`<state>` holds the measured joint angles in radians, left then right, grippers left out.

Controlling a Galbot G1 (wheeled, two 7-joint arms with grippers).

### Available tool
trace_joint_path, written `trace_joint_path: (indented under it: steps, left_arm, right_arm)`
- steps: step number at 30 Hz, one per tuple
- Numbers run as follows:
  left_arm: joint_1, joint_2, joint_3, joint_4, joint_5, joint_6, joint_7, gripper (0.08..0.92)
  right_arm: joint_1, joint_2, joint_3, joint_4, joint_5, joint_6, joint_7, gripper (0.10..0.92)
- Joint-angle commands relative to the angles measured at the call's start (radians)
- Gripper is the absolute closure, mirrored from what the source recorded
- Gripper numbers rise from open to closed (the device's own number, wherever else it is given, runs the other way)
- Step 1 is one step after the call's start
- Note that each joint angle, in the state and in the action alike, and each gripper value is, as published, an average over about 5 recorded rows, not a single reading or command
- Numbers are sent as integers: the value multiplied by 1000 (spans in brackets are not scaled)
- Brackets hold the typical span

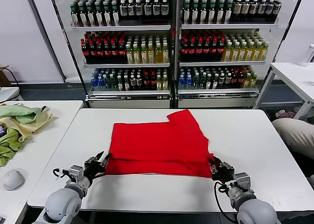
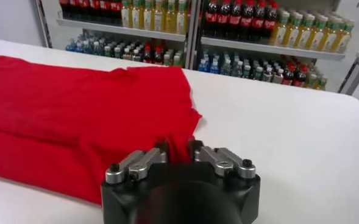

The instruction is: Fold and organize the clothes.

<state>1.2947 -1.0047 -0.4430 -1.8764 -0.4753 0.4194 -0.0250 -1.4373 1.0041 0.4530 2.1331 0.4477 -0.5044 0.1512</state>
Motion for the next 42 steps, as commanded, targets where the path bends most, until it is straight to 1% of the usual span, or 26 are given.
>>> trace_joint_path:
  steps: [1, 4, 8, 11, 14, 22, 26, 29, 31, 42]
  left_arm:
    - [177, 12, -43, -259, -83, 74, -45, 413]
    - [212, -3, -23, -274, -68, 84, -48, 327]
    - [213, -13, -14, -225, -36, 90, -53, 222]
    - [190, -10, -23, -170, -39, 96, -68, 184]
    - [177, -5, -31, -144, -48, 94, -78, 178]
    - [138, -15, -28, -131, -63, 101, -102, 177]
    - [145, -14, -26, -122, -51, 114, -101, 180]
    - [157, -22, -30, -128, -48, 115, -98, 225]
    - [165, -25, -31, -130, -49, 116, -92, 285]
    - [167, -37, -20, -131, -49, 108, -67, 596]
  right_arm:
    - [-123, -5, 88, 56, -12, -4, -6, 448]
    - [-154, 2, 105, 25, -8, 17, -14, 361]
    - [-151, 24, 78, 5, -4, 39, -15, 250]
    - [-123, 42, 42, -8, -7, 45, -15, 210]
    - [-92, 52, 19, -25, -8, 43, -11, 204]
    - [-62, 67, 4, -57, 7, 26, 0, 203]
    - [-56, 79, 0, -61, 17, 27, -1, 204]
    - [-49, 83, -3, -71, 23, 38, -7, 233]
    - [-48, 85, -4, -75, 28, 46, -9, 280]
    - [-42, 88, -11, -81, 37, 42, -9, 599]
